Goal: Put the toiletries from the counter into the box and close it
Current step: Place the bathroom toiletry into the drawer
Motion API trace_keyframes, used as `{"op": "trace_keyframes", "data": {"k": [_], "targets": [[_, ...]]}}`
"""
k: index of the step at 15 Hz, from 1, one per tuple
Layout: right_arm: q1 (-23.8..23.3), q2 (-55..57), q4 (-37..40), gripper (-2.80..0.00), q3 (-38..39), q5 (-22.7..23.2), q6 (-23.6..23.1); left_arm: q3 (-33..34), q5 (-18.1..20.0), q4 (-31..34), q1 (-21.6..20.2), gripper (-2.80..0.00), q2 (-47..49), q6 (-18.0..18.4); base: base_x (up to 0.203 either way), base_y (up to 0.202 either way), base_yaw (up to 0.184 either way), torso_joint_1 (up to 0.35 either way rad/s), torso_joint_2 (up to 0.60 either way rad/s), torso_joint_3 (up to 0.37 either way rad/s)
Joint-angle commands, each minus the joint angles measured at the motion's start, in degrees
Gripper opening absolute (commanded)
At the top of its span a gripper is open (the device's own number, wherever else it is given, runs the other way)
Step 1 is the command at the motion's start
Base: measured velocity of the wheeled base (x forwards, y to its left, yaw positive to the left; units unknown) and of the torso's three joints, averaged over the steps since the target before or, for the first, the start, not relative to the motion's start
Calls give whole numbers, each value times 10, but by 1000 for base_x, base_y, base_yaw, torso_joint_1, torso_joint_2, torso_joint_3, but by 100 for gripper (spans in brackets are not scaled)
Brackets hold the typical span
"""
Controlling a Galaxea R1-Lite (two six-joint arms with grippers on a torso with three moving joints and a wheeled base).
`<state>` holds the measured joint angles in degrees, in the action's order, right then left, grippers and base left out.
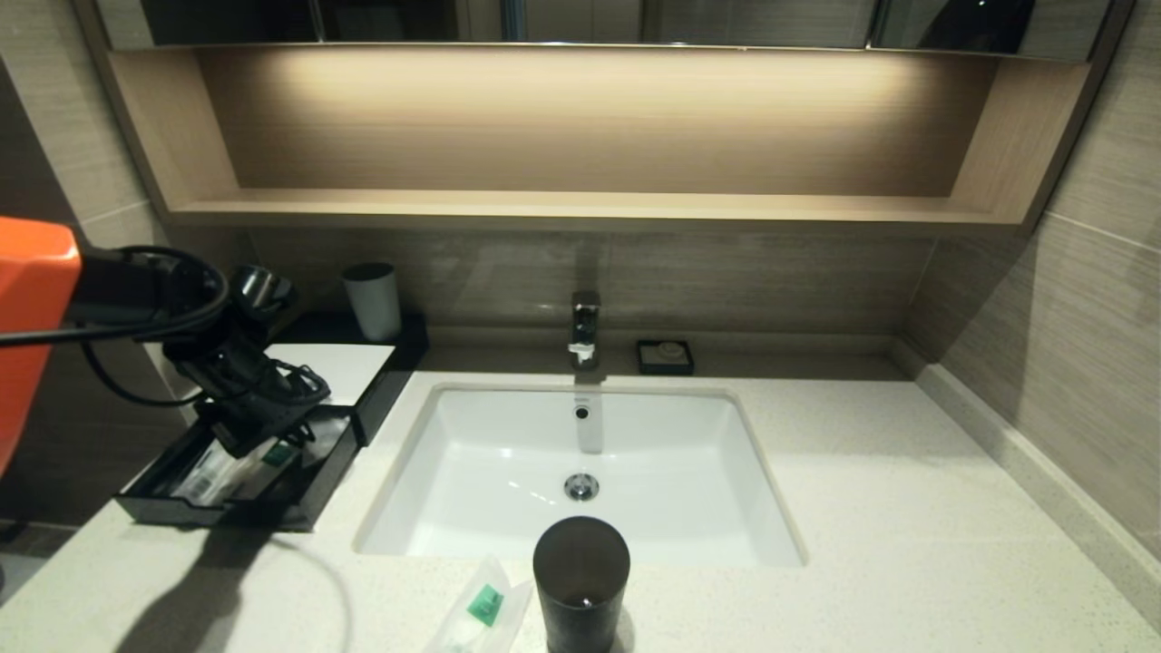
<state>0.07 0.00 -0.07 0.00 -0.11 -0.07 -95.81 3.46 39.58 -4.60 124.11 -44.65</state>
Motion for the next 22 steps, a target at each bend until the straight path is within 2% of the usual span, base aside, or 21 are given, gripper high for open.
{"op": "trace_keyframes", "data": {"k": [1,10,11,16,22], "targets": [[0,0,0,-280,1,0,0,-3,1,1,0,-280,1,-3,0,0,0,0,0,0],[0,0,0,-280,1,0,0,-3,0,3,0,-280,5,-5,0,0,0,0,0,0],[0,0,0,-280,1,0,0,-2,-1,4,0,0,4,-2,0,0,0,0,0,0],[0,0,0,-280,1,0,0,2,-18,9,-1,0,-3,5,0,0,0,0,0,0],[0,0,0,-280,1,0,0,0,-19,56,-1,0,-43,18,0,0,0,0,0,0]]}}
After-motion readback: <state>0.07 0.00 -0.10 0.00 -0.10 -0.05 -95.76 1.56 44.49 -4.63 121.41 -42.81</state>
